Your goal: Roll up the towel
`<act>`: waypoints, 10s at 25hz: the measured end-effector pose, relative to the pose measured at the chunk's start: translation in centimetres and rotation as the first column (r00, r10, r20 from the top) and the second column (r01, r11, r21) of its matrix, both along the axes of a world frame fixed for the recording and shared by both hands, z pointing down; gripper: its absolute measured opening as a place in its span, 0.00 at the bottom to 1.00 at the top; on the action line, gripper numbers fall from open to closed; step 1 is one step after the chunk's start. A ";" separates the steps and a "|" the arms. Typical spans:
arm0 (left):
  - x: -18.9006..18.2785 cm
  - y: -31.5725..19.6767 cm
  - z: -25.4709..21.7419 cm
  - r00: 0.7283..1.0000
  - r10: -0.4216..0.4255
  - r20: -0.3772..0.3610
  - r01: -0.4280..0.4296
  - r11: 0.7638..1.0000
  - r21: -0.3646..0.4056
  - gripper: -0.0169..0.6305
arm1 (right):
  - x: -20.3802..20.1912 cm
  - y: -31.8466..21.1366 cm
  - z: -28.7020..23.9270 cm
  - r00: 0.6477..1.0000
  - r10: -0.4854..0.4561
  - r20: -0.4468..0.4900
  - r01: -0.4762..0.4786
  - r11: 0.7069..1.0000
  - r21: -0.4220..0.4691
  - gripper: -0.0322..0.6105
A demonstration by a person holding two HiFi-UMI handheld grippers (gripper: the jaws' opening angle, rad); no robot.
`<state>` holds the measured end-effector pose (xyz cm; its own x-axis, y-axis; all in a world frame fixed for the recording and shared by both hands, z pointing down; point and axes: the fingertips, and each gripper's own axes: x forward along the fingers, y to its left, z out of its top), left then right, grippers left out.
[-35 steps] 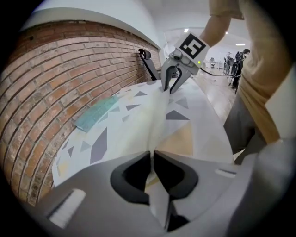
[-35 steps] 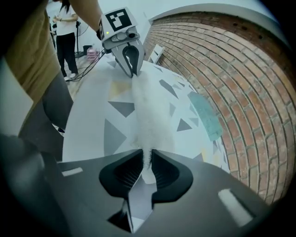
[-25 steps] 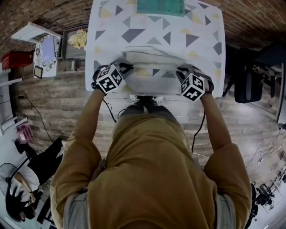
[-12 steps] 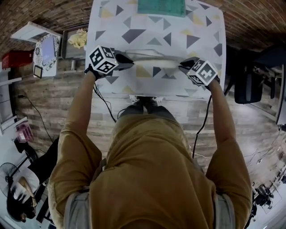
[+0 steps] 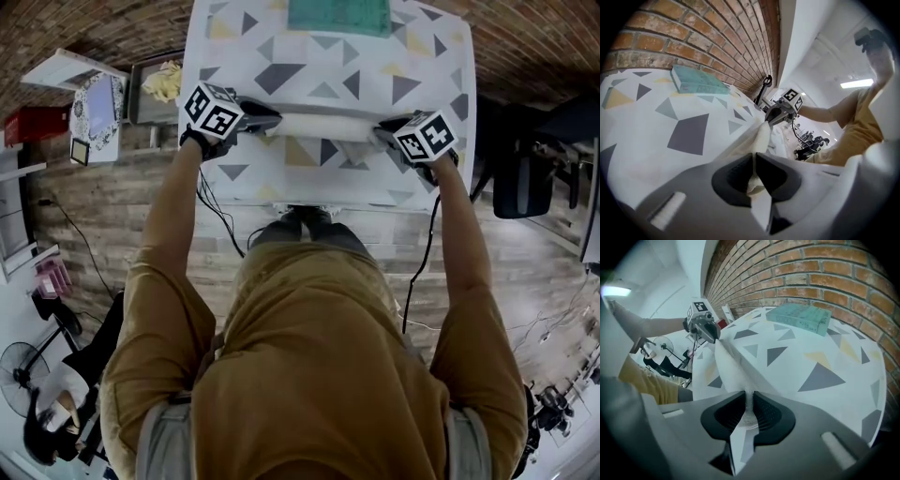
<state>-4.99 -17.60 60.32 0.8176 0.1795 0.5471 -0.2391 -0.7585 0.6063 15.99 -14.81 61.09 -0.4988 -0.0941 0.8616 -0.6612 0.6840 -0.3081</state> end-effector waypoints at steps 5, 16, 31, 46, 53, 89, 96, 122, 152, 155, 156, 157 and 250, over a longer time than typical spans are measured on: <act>-0.5 -0.8 1.4 0.994 -0.040 0.102 0.029 0.993 0.115 0.16 | 0.1 -0.8 0.7 0.996 -0.007 -0.087 0.012 0.998 0.059 0.14; -1.8 -0.8 3.4 0.949 -0.130 0.288 -0.019 0.886 0.462 0.21 | 0.0 -0.4 2.7 0.961 0.020 -0.276 0.053 0.965 0.255 0.18; -2.3 -2.1 1.4 0.949 -0.235 0.208 0.084 0.829 0.553 0.35 | 1.7 0.4 -0.4 0.947 0.105 -0.302 0.028 0.914 0.404 0.33; 4.8 5.2 -0.5 0.969 0.108 0.222 -0.227 0.743 0.630 0.34 | -3.8 7.4 2.0 0.881 -0.255 -0.399 0.411 0.831 0.376 0.48; 5.6 6.4 -0.5 0.970 0.131 0.203 -0.231 0.745 0.625 0.34 | -3.2 8.5 3.0 0.829 -0.380 -0.410 0.516 0.804 0.297 0.44; 9.7 8.0 -0.6 0.955 0.211 0.207 -0.296 0.703 0.647 0.35 | -5.4 8.9 3.5 0.898 -0.389 -0.203 0.433 0.861 0.266 0.29; 8.4 7.5 0.1 0.962 0.163 0.217 -0.266 0.727 0.633 0.35 | -4.5 8.0 3.7 0.936 -0.305 -0.174 0.344 0.897 0.279 0.14; 6.6 6.7 3.8 0.925 0.179 0.335 -0.346 0.760 0.550 0.35 | -2.4 -0.9 -0.1 0.996 0.085 0.038 -0.092 0.972 0.218 0.14; 2.5 0.0 4.1 0.934 0.097 0.344 -0.238 0.887 0.396 0.52 | -2.4 -4.4 2.5 0.812 -0.458 -0.361 0.536 0.830 0.155 0.39; 2.4 -0.5 4.3 0.943 0.048 0.328 -0.183 0.900 0.396 0.48 | -2.2 -3.6 2.8 0.822 -0.456 -0.341 0.527 0.836 0.150 0.24; 2.2 -0.6 4.2 0.947 0.027 0.321 -0.156 0.910 0.385 0.44 | -2.1 -3.5 2.9 0.834 -0.440 -0.333 0.511 0.843 0.166 0.22; 2.0 -0.6 4.0 0.949 0.010 0.315 -0.133 0.918 0.373 0.38 | -2.1 -3.4 2.9 0.848 -0.418 -0.325 0.491 0.851 0.187 0.20; -6.8 1.6 -33.5 0.727 -0.446 -0.521 0.608 0.068 0.791 0.13 | 7.6 0.4 -33.8 0.739 0.357 0.572 -0.664 0.238 0.709 0.05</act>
